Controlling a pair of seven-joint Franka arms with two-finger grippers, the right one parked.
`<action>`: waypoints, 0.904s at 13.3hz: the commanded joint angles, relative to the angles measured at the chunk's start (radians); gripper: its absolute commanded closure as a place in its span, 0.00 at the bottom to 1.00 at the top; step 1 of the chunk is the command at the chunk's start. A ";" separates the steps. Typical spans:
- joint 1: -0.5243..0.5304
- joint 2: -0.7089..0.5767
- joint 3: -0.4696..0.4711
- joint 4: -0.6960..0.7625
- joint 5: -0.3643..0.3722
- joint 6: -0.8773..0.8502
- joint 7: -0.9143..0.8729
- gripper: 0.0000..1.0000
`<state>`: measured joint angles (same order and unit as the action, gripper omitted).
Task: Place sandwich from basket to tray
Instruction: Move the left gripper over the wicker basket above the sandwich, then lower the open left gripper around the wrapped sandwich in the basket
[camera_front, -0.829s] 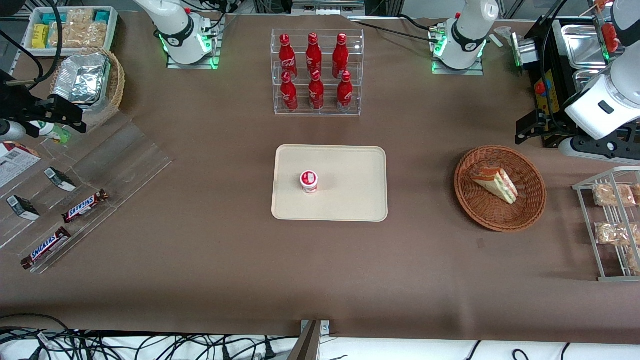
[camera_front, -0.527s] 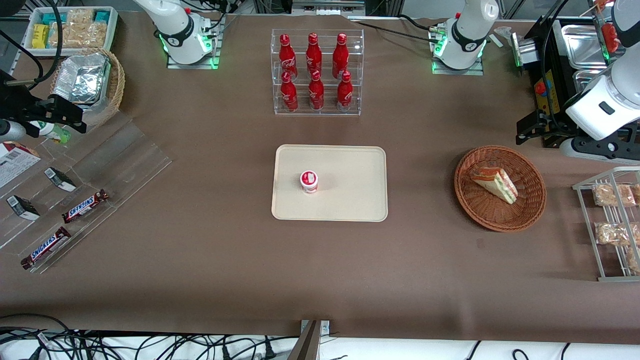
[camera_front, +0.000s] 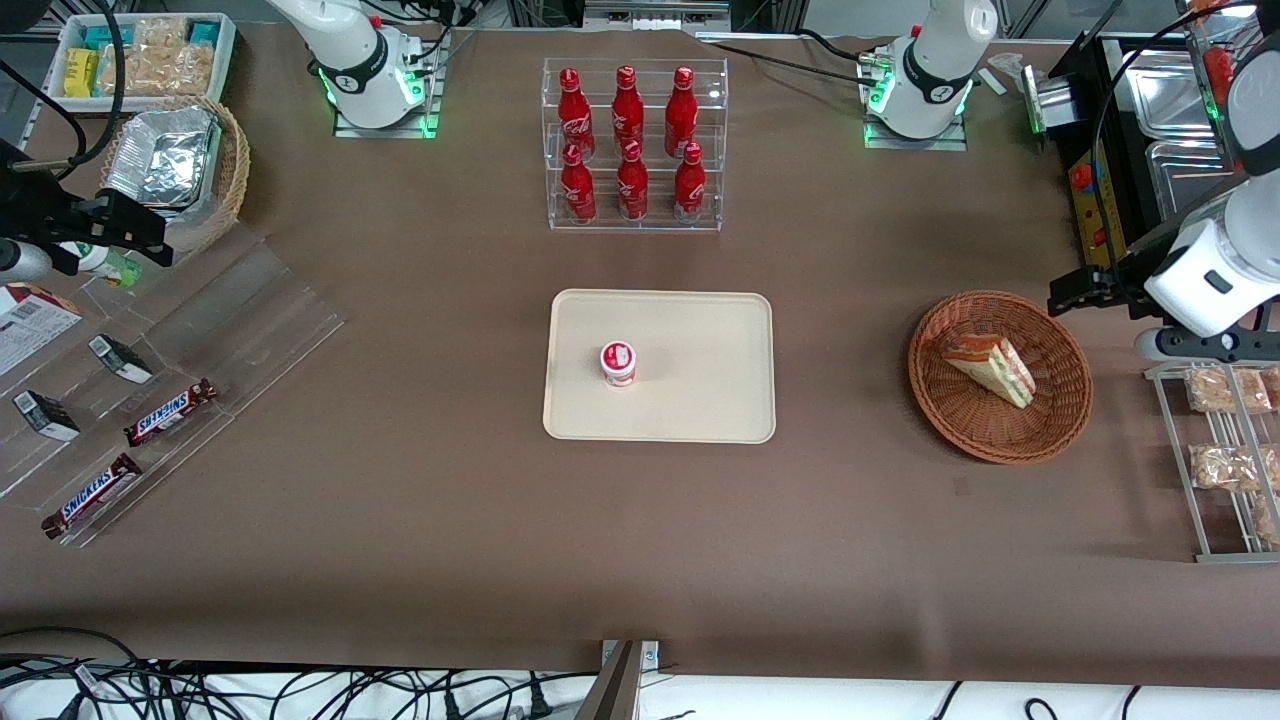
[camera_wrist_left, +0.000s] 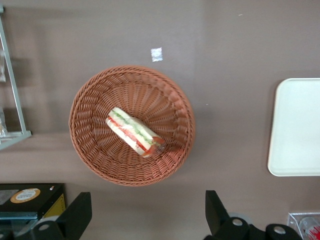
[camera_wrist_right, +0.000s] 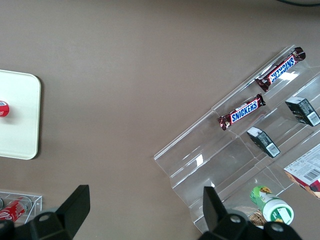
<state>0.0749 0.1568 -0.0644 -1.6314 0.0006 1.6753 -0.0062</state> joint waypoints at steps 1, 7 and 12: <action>0.022 -0.022 -0.003 -0.111 0.019 0.078 -0.050 0.00; 0.034 -0.026 -0.005 -0.313 0.070 0.302 -0.315 0.00; 0.032 -0.026 -0.014 -0.461 0.071 0.506 -0.568 0.00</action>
<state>0.1048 0.1573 -0.0696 -2.0180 0.0490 2.1038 -0.4792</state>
